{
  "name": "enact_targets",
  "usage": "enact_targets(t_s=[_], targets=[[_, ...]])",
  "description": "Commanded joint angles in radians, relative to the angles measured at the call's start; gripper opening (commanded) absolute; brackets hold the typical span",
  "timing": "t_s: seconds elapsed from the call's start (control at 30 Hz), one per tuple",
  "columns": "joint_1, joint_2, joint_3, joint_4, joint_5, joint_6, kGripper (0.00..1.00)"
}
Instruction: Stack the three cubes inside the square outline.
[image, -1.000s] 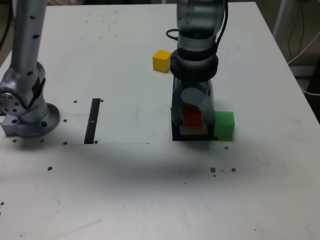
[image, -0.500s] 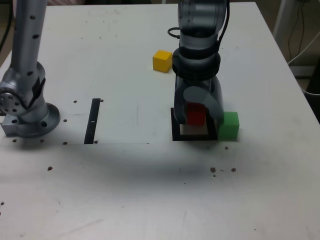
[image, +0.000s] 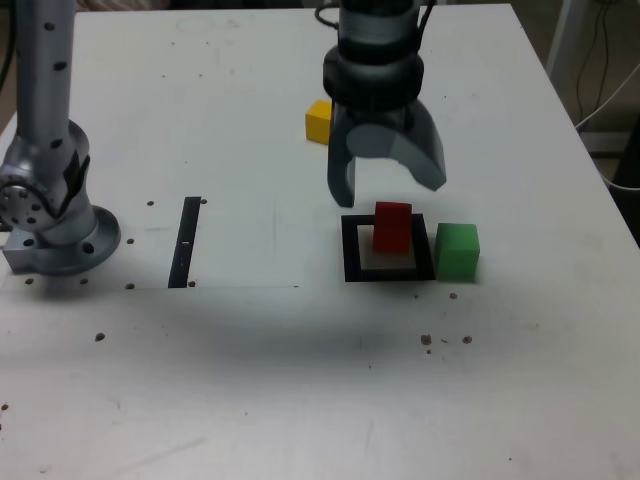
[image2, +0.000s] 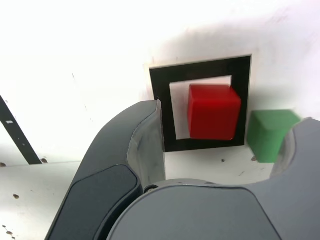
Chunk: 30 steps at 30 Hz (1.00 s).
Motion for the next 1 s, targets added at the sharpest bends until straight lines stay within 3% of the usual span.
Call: enact_targets(t_s=[0.0,0.4,0.6,0.97], targets=[[0.031,-0.011,-0.018,0.009,0.005,0.028,1.00],[0.303,0.027,-0.089,0.067,0.034,0.225,1.00],[0.439,0.033,-0.075,0.097,0.072,0.285,1.00],[0.478,0.055,-0.003,0.075,0.086,0.283,0.99]])
